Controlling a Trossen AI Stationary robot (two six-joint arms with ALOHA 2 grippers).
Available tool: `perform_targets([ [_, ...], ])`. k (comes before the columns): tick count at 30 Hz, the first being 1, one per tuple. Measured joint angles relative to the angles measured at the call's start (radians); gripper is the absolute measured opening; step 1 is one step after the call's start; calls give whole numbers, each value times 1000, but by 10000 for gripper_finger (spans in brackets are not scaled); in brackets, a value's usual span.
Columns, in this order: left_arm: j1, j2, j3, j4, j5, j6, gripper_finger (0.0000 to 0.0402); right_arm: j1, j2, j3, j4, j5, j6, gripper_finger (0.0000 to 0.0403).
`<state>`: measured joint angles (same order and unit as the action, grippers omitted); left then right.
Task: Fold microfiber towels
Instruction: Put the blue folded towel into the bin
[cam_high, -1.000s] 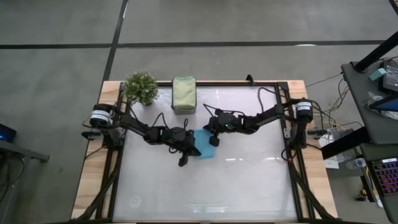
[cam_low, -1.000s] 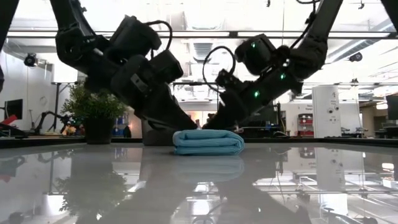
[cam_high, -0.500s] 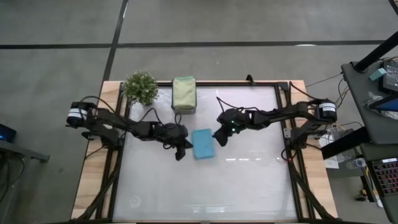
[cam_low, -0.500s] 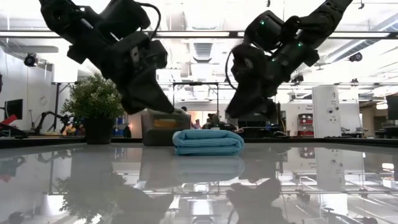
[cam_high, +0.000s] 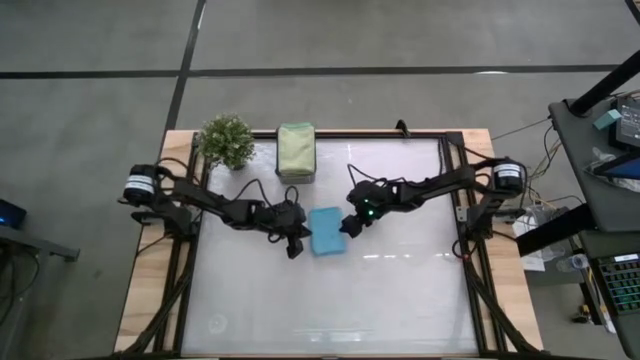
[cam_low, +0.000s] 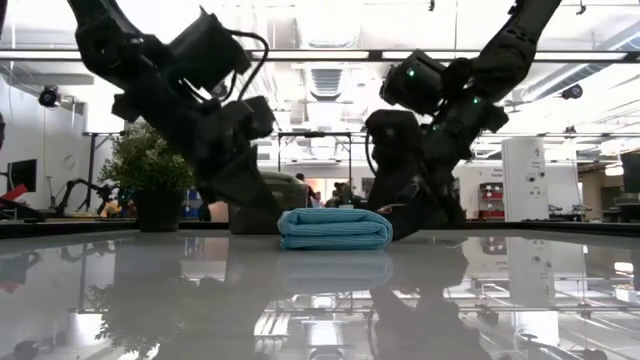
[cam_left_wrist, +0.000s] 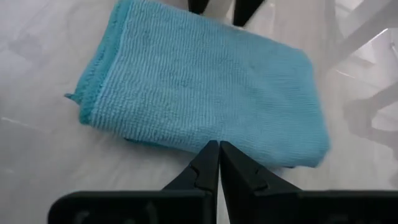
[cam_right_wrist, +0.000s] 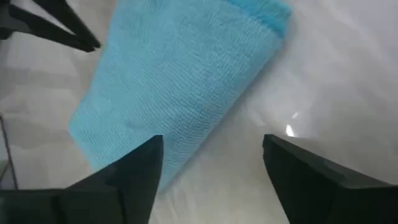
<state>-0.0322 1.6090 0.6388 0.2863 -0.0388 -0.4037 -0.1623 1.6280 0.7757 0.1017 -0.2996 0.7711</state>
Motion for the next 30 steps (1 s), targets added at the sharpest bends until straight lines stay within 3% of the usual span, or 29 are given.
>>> perform_targets([
  [6, 0, 68, 0, 67, -2, 1, 0, 0, 81, 0, 188, -71, 58, 292],
  [13, 0, 81, 1, 73, -3, 1, 0, 0, 132, -1, 292, -73, 80, 293],
  [26, 0, 81, -2, 72, -24, 1, 0, 5, 206, 1, 443, -69, 44, 229],
  [30, 0, 81, -3, 72, -24, 1, 0, 5, 217, 1, 459, -63, 46, 180],
])
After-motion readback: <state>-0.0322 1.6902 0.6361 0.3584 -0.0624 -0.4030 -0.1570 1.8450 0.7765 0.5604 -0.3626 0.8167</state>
